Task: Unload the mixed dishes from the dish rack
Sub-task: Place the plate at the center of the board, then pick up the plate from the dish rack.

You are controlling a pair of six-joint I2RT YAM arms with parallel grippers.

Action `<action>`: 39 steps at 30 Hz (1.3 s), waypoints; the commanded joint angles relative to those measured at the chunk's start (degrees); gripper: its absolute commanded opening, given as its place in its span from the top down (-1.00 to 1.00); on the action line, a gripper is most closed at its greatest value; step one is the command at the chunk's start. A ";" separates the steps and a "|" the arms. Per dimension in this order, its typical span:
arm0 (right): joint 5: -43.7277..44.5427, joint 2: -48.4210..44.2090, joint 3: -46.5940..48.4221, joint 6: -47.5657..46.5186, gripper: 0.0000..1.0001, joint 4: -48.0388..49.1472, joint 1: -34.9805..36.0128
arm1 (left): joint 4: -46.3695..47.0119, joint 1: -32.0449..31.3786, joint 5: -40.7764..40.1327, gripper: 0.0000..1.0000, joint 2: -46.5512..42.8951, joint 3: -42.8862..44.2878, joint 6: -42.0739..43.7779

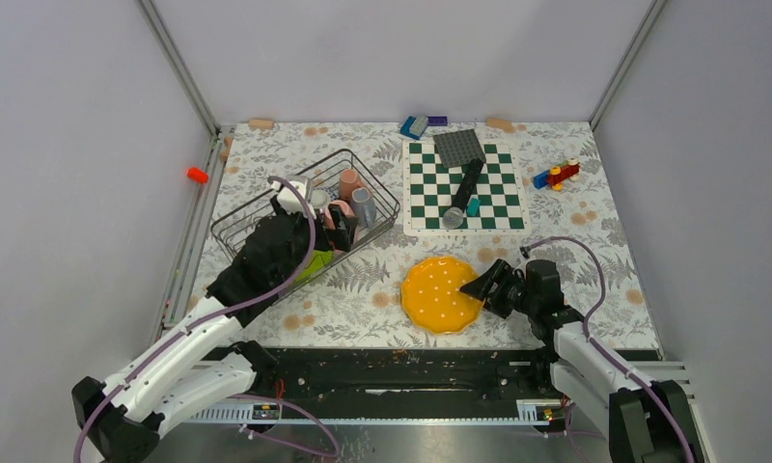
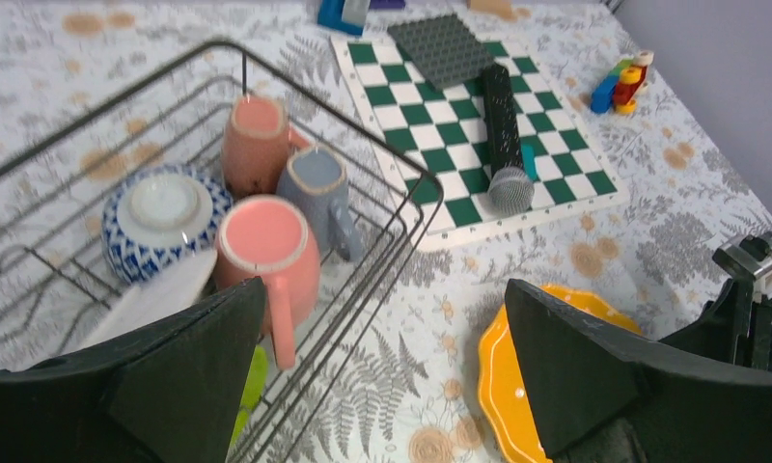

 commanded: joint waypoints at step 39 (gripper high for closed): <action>40.33 -25.42 22.37 -13.45 -0.99 -49.91 0.19 | -42.13 15.03 16.04 -0.97 29.37 39.97 49.82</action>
